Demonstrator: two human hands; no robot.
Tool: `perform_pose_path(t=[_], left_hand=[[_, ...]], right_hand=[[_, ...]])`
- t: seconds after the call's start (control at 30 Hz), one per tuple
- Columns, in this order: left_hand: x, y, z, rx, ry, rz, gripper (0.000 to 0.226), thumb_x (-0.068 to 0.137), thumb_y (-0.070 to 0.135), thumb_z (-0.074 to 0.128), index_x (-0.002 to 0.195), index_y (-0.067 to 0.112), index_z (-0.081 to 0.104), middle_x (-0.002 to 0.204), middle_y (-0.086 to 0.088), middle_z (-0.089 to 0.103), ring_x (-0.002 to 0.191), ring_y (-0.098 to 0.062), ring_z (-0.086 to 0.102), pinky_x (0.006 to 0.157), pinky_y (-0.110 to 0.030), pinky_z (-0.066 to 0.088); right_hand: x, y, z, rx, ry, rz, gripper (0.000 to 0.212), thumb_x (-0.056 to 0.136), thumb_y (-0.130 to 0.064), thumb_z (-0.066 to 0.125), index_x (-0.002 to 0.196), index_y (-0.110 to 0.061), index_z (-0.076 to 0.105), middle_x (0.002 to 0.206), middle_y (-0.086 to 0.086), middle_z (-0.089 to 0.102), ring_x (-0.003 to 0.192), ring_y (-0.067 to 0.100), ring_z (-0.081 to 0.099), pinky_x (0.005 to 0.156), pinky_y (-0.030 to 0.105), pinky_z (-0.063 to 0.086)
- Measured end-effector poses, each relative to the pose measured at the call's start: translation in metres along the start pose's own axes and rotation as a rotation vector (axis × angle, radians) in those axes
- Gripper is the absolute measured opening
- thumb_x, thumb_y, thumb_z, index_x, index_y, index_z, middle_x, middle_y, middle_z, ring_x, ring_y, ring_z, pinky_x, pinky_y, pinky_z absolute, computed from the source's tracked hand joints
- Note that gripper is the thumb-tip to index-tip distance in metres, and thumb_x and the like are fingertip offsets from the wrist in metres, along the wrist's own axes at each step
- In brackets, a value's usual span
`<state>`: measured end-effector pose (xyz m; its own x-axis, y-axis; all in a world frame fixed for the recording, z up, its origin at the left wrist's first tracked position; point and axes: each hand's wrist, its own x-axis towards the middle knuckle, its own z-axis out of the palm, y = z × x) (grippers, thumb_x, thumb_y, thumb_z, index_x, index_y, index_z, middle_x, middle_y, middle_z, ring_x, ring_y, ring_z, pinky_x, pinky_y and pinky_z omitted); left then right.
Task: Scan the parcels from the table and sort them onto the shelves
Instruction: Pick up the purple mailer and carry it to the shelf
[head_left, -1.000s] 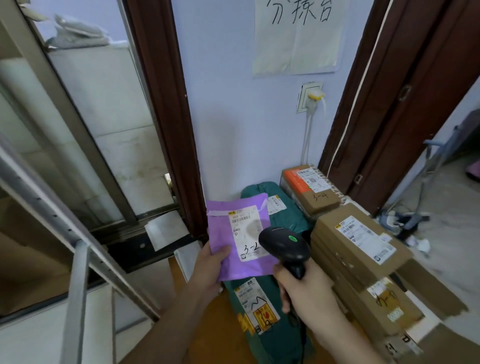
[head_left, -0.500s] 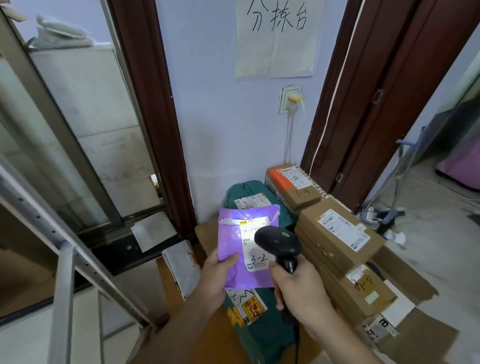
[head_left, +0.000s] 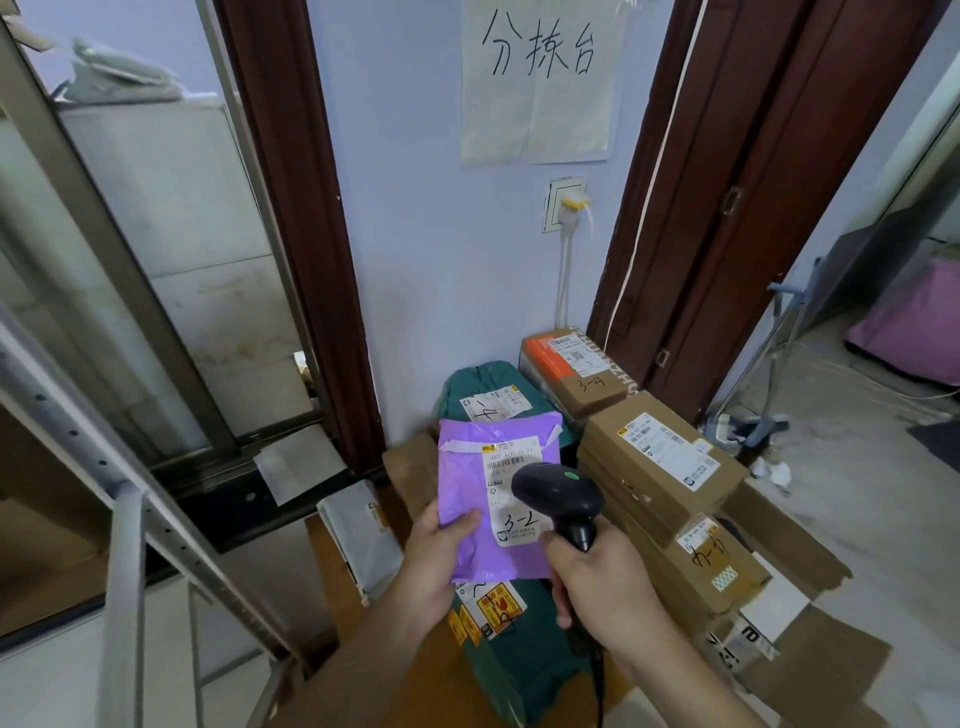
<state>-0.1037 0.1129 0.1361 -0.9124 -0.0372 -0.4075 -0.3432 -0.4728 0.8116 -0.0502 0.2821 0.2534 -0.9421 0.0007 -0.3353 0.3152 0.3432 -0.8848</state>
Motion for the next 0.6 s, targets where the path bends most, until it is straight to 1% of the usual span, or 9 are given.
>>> perform_pose_path(t=[0.07,0.2,0.27,0.37,0.43,0.5,0.57,0.6], left_hand=[[-0.003,-0.001,-0.001,0.003,0.004,-0.002,0.029,0.101,0.007,0.065,0.129,0.015,0.064,0.115,-0.009,0.079,0.104,-0.031,0.078,0.081,-0.047,0.063],[-0.009,-0.008,-0.004,0.002,0.015,-0.013,0.029,0.101,0.008,0.066,0.129,0.014,0.064,0.115,-0.009,0.08,0.102,-0.031,0.078,0.074,-0.043,0.064],[-0.013,-0.012,-0.006,-0.006,0.013,-0.017,0.032,0.1,0.009,0.067,0.131,0.013,0.064,0.117,-0.01,0.079,0.104,-0.033,0.077,0.078,-0.045,0.064],[-0.024,-0.016,-0.006,-0.024,-0.015,-0.001,0.029,0.101,0.007,0.065,0.129,0.014,0.065,0.117,-0.011,0.079,0.105,-0.033,0.077,0.082,-0.047,0.064],[-0.032,-0.019,-0.005,-0.037,-0.016,0.005,0.028,0.101,0.006,0.065,0.128,0.013,0.065,0.117,-0.011,0.079,0.106,-0.033,0.077,0.09,-0.052,0.061],[-0.041,-0.022,-0.004,-0.048,-0.002,0.012,0.029,0.101,0.005,0.065,0.129,0.013,0.065,0.117,-0.012,0.079,0.107,-0.034,0.076,0.096,-0.057,0.059],[-0.052,-0.026,-0.003,-0.067,0.006,0.03,0.029,0.101,0.003,0.062,0.129,0.011,0.064,0.119,-0.014,0.078,0.107,-0.036,0.076,0.094,-0.056,0.06],[-0.059,-0.029,-0.003,-0.077,0.01,0.043,0.029,0.102,0.001,0.061,0.129,0.009,0.064,0.119,-0.016,0.078,0.107,-0.037,0.076,0.09,-0.054,0.062]], right_hand=[[-0.005,0.001,0.002,0.0,0.008,0.0,0.013,0.097,-0.016,0.057,0.086,-0.01,0.056,0.051,0.006,0.052,0.04,0.015,0.05,0.047,0.024,0.047],[-0.016,0.003,0.004,-0.002,0.029,-0.006,0.013,0.097,-0.015,0.057,0.085,-0.01,0.056,0.052,0.008,0.052,0.041,0.016,0.05,0.047,0.024,0.047],[-0.02,0.003,0.004,-0.013,0.045,-0.008,0.013,0.097,-0.016,0.057,0.085,-0.01,0.057,0.052,0.008,0.053,0.04,0.016,0.05,0.047,0.024,0.047],[-0.026,0.003,0.004,-0.016,0.026,-0.006,0.01,0.098,-0.018,0.058,0.091,-0.01,0.061,0.052,0.006,0.054,0.039,0.014,0.051,0.046,0.022,0.047],[-0.031,0.004,0.002,-0.025,0.017,-0.013,0.01,0.097,-0.019,0.059,0.095,-0.01,0.062,0.053,0.006,0.055,0.04,0.014,0.052,0.046,0.022,0.047],[-0.036,0.005,-0.001,-0.056,0.004,-0.033,0.012,0.096,-0.019,0.059,0.091,-0.008,0.061,0.052,0.008,0.054,0.041,0.016,0.052,0.047,0.024,0.047],[-0.044,0.008,-0.007,-0.098,-0.018,-0.056,0.017,0.096,-0.019,0.059,0.089,-0.003,0.06,0.052,0.011,0.055,0.042,0.018,0.054,0.048,0.026,0.049],[-0.048,0.01,-0.012,-0.11,-0.036,-0.064,0.018,0.096,-0.02,0.06,0.091,-0.002,0.06,0.053,0.011,0.056,0.042,0.019,0.055,0.049,0.027,0.05]])
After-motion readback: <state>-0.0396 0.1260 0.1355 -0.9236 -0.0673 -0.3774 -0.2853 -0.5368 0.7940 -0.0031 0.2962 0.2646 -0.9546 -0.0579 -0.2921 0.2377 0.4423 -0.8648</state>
